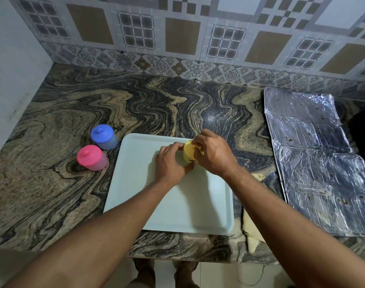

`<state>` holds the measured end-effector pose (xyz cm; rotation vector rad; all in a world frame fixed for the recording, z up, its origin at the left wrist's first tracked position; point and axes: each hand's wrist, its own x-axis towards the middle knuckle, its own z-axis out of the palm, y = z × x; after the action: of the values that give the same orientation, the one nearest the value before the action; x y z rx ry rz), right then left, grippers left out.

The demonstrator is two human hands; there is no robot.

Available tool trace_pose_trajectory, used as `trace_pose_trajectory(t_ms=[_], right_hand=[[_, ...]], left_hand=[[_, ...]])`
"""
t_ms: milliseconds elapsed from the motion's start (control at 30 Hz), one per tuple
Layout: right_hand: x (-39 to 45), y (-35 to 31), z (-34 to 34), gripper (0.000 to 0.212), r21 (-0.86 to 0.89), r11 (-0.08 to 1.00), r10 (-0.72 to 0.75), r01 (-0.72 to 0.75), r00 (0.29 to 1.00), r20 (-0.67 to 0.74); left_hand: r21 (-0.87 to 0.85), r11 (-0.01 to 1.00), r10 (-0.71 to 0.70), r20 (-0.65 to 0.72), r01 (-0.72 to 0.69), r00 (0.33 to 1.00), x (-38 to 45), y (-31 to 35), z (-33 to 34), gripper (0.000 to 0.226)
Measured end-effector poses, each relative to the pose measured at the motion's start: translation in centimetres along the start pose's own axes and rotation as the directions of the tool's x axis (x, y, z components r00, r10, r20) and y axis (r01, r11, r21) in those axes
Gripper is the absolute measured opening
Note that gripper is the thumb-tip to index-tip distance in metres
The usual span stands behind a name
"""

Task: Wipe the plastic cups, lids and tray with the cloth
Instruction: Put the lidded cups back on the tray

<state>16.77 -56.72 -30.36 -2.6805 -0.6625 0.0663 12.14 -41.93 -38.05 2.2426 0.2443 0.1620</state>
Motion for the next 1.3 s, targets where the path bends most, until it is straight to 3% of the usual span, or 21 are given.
trace_pose_trajectory(t_ms=[267,500,1067,1200,1300], right_hand=[[0.1,0.6,-0.7,0.054,-0.076,0.997,0.010,-0.001,0.992,0.127],[0.4,0.6,-1.1,0.052,-0.113,0.992,-0.052,0.061,0.995,0.083],[0.4,1.0,-0.6,0.052,-0.126,0.992,-0.003,0.015,0.995,0.095],[0.1,1.1,-0.3,0.058,-0.081,0.997,0.026,-0.018,0.995,0.097],[-0.2,1.3,-0.2,0.076,-0.066,0.997,0.044,-0.038,0.994,0.096]], left_hand=[[0.014,0.999,-0.048,0.066,0.048,0.997,0.2,1.2,-0.4,0.057],[0.009,0.998,-0.071,0.074,0.070,0.995,0.6,1.1,0.1,0.057],[0.019,0.999,-0.039,0.077,0.037,0.996,0.7,0.6,0.4,0.056],[0.022,1.000,-0.015,0.092,0.013,0.996,0.8,0.3,0.5,0.071],[0.027,0.999,0.018,0.103,-0.021,0.995,0.4,0.0,-0.2,0.080]])
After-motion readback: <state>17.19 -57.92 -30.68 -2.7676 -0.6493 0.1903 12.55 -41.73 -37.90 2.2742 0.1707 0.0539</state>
